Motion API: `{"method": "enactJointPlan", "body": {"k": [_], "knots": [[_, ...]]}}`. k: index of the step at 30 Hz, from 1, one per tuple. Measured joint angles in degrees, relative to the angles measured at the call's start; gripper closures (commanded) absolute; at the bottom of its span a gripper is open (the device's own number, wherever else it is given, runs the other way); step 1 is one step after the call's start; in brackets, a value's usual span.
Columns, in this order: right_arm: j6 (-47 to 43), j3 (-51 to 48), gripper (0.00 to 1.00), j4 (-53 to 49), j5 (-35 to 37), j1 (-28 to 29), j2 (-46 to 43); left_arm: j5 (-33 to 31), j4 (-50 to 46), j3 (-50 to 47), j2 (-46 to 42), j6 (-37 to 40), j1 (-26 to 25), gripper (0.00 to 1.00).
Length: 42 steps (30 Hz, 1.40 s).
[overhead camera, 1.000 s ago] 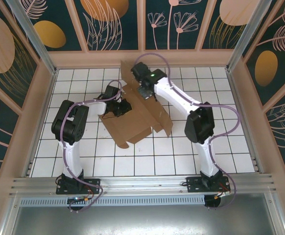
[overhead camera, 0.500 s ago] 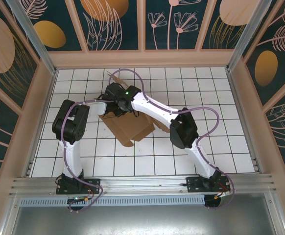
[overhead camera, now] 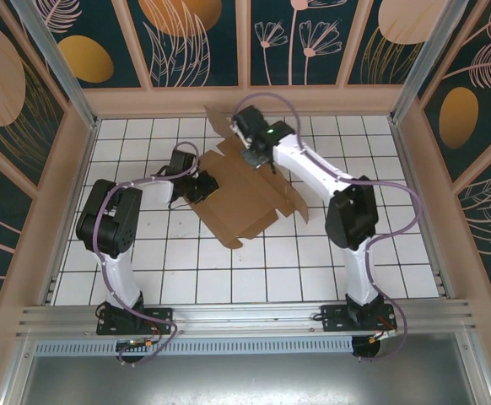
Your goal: Fold the paper box
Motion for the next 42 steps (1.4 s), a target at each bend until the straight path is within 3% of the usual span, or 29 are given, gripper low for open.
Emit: {"method": "enactJointPlan", "body": {"k": [3, 5, 10, 13, 18, 24, 28, 32, 36, 42], "knots": [[-0.5, -0.09, 0.79, 0.74, -6.21, -4.22, -1.11, -0.28, -0.04, -0.9, 0.46, -0.22, 0.42, 0.85], [-0.63, -0.33, 0.85, 1.53, -8.37, -5.81, -1.27, -0.44, 0.02, -0.9, 0.81, -0.22, 0.5, 0.86], [-1.73, -2.75, 0.89, 3.93, -8.2, -6.69, -1.31, -0.61, -0.02, -0.63, 1.14, -0.2, 0.63, 0.86], [-3.34, -5.03, 0.87, 6.54, -2.08, -5.53, -1.86, -0.63, -0.02, -0.5, 1.18, -0.2, 0.63, 0.86], [-10.56, -13.51, 0.8, 16.98, 17.22, -0.48, -2.84, -0.7, -0.04, -0.39, 1.2, -0.15, 0.63, 0.86], [-25.24, -26.16, 0.85, 35.45, 34.14, 3.67, -4.31, -0.81, -0.02, -0.39, 1.2, -0.15, 0.63, 0.86], [-36.81, -33.62, 0.88, 50.27, 40.37, 5.86, -5.07, -0.79, -0.02, -0.39, 1.2, -0.15, 0.63, 0.86], [-43.78, -36.83, 0.88, 58.6, 42.84, 6.86, -5.11, -0.76, 0.0, -0.39, 1.2, -0.11, 0.63, 0.84], [-49.11, -41.75, 0.88, 66.6, 41.03, 7.15, -7.41, -0.79, 1.97, -1.66, -0.96, -0.09, 0.7, 0.69], [-53.88, -48.43, 0.89, 73.07, 33.14, 7.02, -13.7, 0.24, 11.82, -4.22, -13.86, -3.61, 2.73, 0.48]]}}
